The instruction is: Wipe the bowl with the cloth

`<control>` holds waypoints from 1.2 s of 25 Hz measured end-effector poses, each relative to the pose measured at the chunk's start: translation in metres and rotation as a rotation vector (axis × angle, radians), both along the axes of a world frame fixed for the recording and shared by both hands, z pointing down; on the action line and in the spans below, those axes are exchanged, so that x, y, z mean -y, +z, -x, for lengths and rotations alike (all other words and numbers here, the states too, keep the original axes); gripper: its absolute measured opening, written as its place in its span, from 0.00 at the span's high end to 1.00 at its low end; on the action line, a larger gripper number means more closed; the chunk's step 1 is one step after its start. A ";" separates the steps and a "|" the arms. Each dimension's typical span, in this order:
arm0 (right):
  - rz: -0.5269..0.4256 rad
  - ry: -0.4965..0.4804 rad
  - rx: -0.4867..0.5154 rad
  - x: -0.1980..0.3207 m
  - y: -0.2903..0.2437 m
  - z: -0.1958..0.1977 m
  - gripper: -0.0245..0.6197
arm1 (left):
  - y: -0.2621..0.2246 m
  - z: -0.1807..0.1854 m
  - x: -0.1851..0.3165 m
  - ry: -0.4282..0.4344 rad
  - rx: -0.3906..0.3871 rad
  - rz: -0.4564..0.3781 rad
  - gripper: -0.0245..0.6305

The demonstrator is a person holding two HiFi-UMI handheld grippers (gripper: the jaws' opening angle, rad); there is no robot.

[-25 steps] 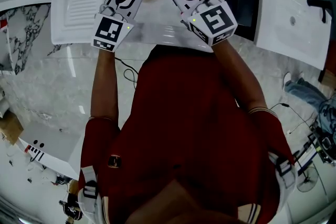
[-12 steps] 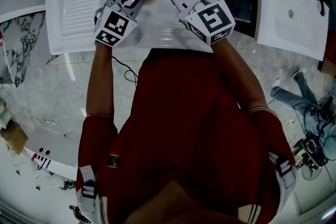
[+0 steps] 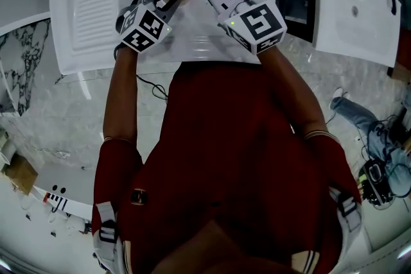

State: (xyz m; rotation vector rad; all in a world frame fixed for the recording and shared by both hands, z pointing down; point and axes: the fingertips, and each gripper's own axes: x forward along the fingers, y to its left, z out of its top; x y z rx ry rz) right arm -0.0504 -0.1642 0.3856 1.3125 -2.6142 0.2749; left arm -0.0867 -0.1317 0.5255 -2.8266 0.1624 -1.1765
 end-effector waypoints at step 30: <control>0.065 0.092 -0.022 0.008 0.027 -0.007 0.92 | 0.100 0.014 -0.015 0.211 0.304 0.059 0.83</control>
